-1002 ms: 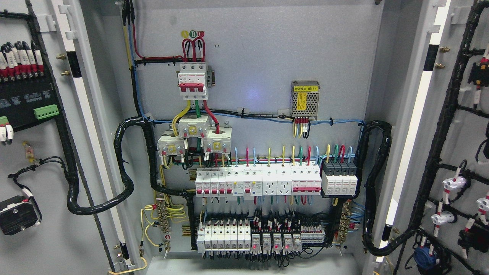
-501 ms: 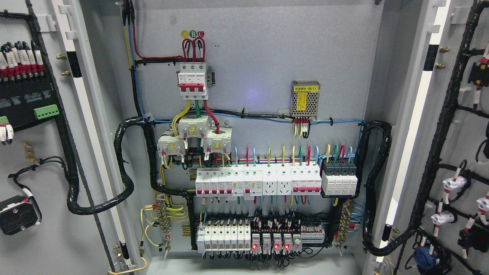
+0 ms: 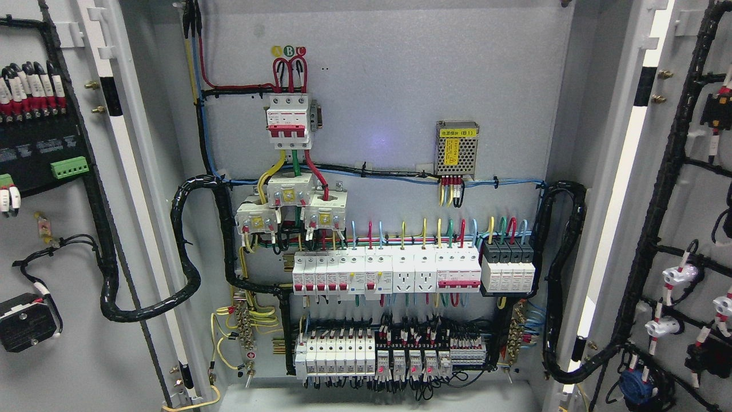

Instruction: Open door with both hands

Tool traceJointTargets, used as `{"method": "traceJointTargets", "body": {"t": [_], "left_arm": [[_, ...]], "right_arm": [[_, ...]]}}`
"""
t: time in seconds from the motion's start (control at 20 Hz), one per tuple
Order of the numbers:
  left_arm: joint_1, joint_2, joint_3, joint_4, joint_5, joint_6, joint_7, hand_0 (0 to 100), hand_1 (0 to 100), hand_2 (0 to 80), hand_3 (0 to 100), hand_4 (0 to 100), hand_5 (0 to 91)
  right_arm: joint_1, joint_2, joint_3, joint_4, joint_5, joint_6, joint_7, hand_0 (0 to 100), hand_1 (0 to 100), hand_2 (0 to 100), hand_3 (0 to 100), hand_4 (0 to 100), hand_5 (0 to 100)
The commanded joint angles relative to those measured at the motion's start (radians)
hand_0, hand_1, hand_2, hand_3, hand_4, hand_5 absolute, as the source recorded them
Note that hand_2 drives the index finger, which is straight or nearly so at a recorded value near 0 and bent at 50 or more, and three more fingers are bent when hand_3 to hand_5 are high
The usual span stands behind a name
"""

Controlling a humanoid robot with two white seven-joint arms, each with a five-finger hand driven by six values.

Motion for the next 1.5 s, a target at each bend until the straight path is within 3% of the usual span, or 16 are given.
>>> {"method": "traceJointTargets", "body": {"t": [0.0, 0.25, 0.45, 0.5, 0.65, 0.85, 1.05, 1.2, 1.35, 1.45], "left_arm": [[-0.048, -0.09, -0.109, 0.505, -0.003, -0.001, -0.009, 0, 0, 0.0, 0, 0, 0.0], [-0.128, -0.139, -0.161, 0.836, -0.004, -0.001, -0.009, 0, 0, 0.0, 0, 0, 0.0], [-0.191, -0.174, -0.164, 1.049, -0.001, -0.001, -0.009, 0, 0, 0.0, 0, 0, 0.0], [-0.203, -0.184, -0.164, 1.1, -0.003, -0.001, -0.009, 0, 0, 0.0, 0, 0, 0.0], [-0.235, -0.197, -0.165, 1.238, -0.004, 0.003, -0.015, 0, 0, 0.0, 0, 0, 0.0], [-0.286, -0.217, -0.164, 1.373, -0.004, 0.008, -0.11, 0, 0, 0.0, 0, 0, 0.0], [-0.318, -0.231, -0.158, 1.499, -0.061, 0.026, -0.126, 0, 0, 0.0, 0, 0, 0.0], [-0.334, -0.239, -0.155, 1.565, -0.089, 0.136, -0.126, 0, 0, 0.0, 0, 0, 0.0], [-0.346, -0.237, -0.155, 1.57, -0.096, 0.25, -0.126, 0, 0, 0.0, 0, 0, 0.0], [-0.35, -0.237, -0.155, 1.571, -0.099, 0.279, -0.126, 0, 0, 0.0, 0, 0, 0.0]], "right_arm": [[-0.081, 0.238, 0.073, 0.645, 0.037, 0.002, -0.006, 19, 0, 0, 0, 0, 0], [-0.193, 0.321, 0.073, 1.003, 0.039, 0.008, -0.016, 19, 0, 0, 0, 0, 0], [-0.242, 0.356, 0.073, 1.167, 0.037, 0.032, -0.019, 19, 0, 0, 0, 0, 0], [-0.253, 0.361, 0.073, 1.187, 0.037, 0.073, -0.029, 19, 0, 0, 0, 0, 0], [-0.259, 0.363, 0.071, 1.2, 0.035, 0.288, -0.056, 19, 0, 0, 0, 0, 0], [-0.261, 0.363, 0.056, 1.212, 0.037, 0.438, -0.065, 19, 0, 0, 0, 0, 0], [-0.262, 0.361, 0.057, 1.212, 0.037, 0.541, -0.082, 19, 0, 0, 0, 0, 0], [-0.262, 0.361, 0.05, 1.212, 0.032, 0.571, -0.082, 19, 0, 0, 0, 0, 0], [-0.262, 0.363, 0.004, 1.21, 0.037, 0.581, -0.082, 19, 0, 0, 0, 0, 0], [-0.262, 0.363, 0.004, 1.206, 0.037, 0.62, -0.082, 19, 0, 0, 0, 0, 0]]}}
